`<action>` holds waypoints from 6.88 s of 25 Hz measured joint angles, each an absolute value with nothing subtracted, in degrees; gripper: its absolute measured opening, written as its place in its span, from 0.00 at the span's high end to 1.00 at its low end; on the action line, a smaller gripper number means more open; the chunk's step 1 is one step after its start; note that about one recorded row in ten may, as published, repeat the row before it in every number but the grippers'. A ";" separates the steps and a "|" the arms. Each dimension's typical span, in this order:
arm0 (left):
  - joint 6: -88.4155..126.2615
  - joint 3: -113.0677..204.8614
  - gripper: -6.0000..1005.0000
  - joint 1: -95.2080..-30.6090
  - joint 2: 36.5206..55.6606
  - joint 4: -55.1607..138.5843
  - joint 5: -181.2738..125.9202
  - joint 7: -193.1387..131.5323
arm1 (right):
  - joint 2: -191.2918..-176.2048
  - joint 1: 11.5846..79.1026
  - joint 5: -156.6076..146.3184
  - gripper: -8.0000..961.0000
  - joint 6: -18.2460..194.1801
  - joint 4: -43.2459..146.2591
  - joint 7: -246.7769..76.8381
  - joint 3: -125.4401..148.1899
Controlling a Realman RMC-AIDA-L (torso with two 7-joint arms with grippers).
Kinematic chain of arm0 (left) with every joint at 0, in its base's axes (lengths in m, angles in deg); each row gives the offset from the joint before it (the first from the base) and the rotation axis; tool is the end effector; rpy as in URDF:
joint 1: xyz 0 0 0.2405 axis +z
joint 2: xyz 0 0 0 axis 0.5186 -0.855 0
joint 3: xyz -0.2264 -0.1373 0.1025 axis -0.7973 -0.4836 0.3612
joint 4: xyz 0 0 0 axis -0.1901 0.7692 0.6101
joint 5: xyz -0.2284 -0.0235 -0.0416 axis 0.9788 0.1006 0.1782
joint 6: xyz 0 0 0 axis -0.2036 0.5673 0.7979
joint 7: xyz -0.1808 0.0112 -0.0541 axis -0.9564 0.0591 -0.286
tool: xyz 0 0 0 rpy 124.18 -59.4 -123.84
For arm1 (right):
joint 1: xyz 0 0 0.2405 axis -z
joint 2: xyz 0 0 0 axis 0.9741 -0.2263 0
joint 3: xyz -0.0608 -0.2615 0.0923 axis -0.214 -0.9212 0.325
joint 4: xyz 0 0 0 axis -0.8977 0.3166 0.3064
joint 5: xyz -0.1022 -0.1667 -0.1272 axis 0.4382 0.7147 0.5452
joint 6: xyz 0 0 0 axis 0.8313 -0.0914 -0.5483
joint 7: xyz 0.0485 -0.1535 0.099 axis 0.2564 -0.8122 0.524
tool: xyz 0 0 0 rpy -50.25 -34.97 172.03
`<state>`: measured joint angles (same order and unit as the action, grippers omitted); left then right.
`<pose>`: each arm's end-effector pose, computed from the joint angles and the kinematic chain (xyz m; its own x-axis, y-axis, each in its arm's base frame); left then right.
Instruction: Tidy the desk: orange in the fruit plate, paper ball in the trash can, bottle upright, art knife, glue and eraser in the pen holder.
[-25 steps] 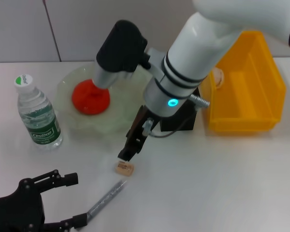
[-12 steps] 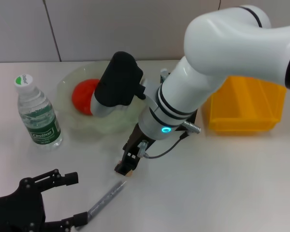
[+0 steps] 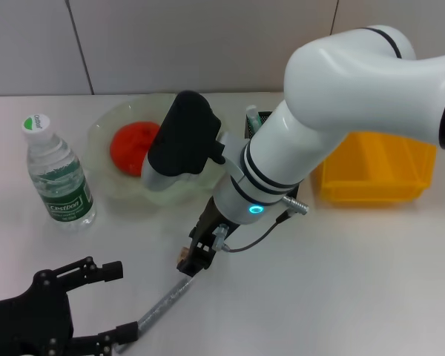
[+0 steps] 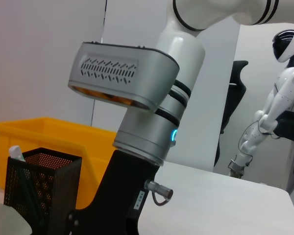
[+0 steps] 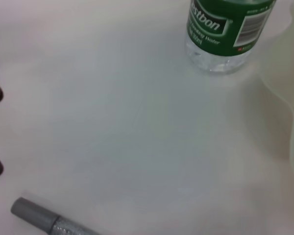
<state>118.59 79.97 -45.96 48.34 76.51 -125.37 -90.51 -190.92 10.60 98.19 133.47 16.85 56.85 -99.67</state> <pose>-0.3268 0.2590 -0.0269 0.7662 0.1904 0.6137 0.3285 -0.9369 -0.1194 0.1030 0.4161 -0.2259 0.9049 -0.2780 0.3222 -0.2121 -0.9510 -0.2248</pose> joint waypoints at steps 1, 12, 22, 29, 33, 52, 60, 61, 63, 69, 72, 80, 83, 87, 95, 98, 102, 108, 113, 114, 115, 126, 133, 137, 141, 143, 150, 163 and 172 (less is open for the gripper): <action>118.57 79.97 0.14 -45.99 48.34 76.51 -125.37 -90.51 | -190.92 10.62 98.01 0.41 133.28 16.86 56.85 -99.97; 118.42 80.01 0.14 -46.07 48.35 76.51 -125.37 -90.51 | -190.92 11.06 97.47 0.49 132.08 17.28 56.88 -100.97; 118.43 80.13 0.14 -46.29 48.44 76.51 -125.37 -90.51 | -190.92 12.04 97.37 0.60 131.67 17.09 56.88 -101.22; 118.39 80.38 0.14 -46.43 48.64 76.51 -125.37 -90.51 | -190.92 12.13 96.72 0.60 131.12 17.08 56.87 -103.27; 118.36 80.44 0.14 -46.45 48.77 76.51 -125.37 -90.51 | -190.92 12.52 96.69 0.60 130.81 17.04 56.87 -103.33; 118.52 80.26 0.14 -46.42 48.71 76.51 -125.37 -90.67 | -190.51 22.55 119.44 0.71 147.09 -5.99 60.60 -79.36; 118.68 80.24 0.14 -47.15 48.62 76.51 -125.37 -90.82 | -190.32 27.38 130.45 0.67 157.94 -22.43 64.13 -68.78; 118.69 80.29 0.14 -47.25 48.60 76.51 -125.37 -90.94 | -190.29 27.86 131.64 0.67 158.52 -23.85 64.50 -68.42; 118.71 80.36 0.14 -47.44 48.59 76.51 -125.37 -91.09 | -190.27 28.71 133.86 0.66 159.51 -25.84 65.06 -68.15; 118.78 80.21 0.14 -47.73 48.58 76.51 -125.37 -91.26 | -190.32 30.20 136.56 0.64 157.88 -25.03 65.53 -67.71; 118.69 80.14 0.14 -47.81 48.66 76.51 -125.37 -91.34 | -190.36 30.81 136.64 0.63 153.69 -21.86 65.50 -67.55; 118.77 80.23 0.14 -47.92 48.68 76.51 -125.37 -91.94 | -190.30 30.20 136.54 0.59 151.24 -18.45 65.62 -66.74; 118.82 80.29 0.14 -47.94 48.69 76.51 -125.37 -91.95 | -190.30 30.18 136.51 0.58 151.21 -18.56 65.57 -66.72; 118.87 80.25 0.14 -47.94 48.64 76.51 -125.37 -91.97 | -190.30 30.27 136.58 0.57 151.19 -19.21 65.57 -66.70; 118.86 80.15 0.14 -47.95 48.48 76.65 -125.37 -92.51 | -190.36 30.96 136.26 0.38 157.84 -26.74 65.33 -66.78; 118.56 80.05 0.14 -47.95 48.41 76.83 -125.37 -92.91 | -190.46 31.49 134.31 0.38 162.67 -30.91 64.38 -67.13; 117.69 79.99 0.14 -47.95 48.34 77.59 -125.38 -94.69 | -190.38 31.65 129.14 0.38 169.06 -33.52 61.80 -66.59; 115.21 80.39 0.14 -48.25 48.88 81.31 -125.90 -99.83 | -190.35 33.01 125.12 0.38 172.51 -30.25 57.77 -65.84; 114.26 81.34 0.14 -50.10 49.36 89.24 -129.60 -111.20 | -190.35 36.96 120.86 0.38 170.59 -27.48 52.81 -64.01; 114.25 81.58 0.14 -50.35 49.37 89.89 -130.00 -112.27 | -190.34 37.91 119.85 0.38 170.49 -27.18 51.19 -62.88; 114.15 82.26 0.14 -50.87 49.39 90.89 -130.82 -114.03 | -190.34 38.70 118.92 0.38 170.44 -26.94 49.74 -61.95; 110.06 92.73 0.14 -56.26 49.56 100.92 -138.12 -133.10 | -190.23 49.30 105.47 0.38 171.81 -22.42 28.86 -49.08; 109.62 104.07 0.14 -55.87 49.64 116.41 -145.54 -151.19 | -190.21 52.92 102.02 0.38 177.57 -22.38 19.86 -42.47; 109.95 110.47 0.14 -56.17 49.68 121.76 -150.93 -160.03 | -190.22 54.05 101.93 0.38 180.06 -21.95 15.41 -38.26; 110.83 115.99 0.14 -57.96 49.66 123.87 -156.60 -167.99 | -190.17 54.67 101.18 0.38 180.95 -19.25 10.98 -33.21; 111.23 118.45 0.14 -58.60 49.71 124.19 -158.38 -170.80 | -190.17 54.71 101.16 0.38 181.18 -18.49 10.00 -32.16; 110.89 127.35 0.14 -60.65 50.04 124.71 -163.28 -179.70 | -189.95 54.29 101.12 0.38 181.50 -13.54 6.27 -28.42; 103.15 139.61 0.14 -63.66 50.26 123.03 -166.47 -190.71 | -189.93 54.29 101.08 0.38 181.54 -12.80 5.55 -28.24; 102.16 144.20 0.14 -65.12 50.32 121.25 -168.39 -192.96 | -189.96 53.76 101.08 0.38 181.41 -12.54 5.76 -28.20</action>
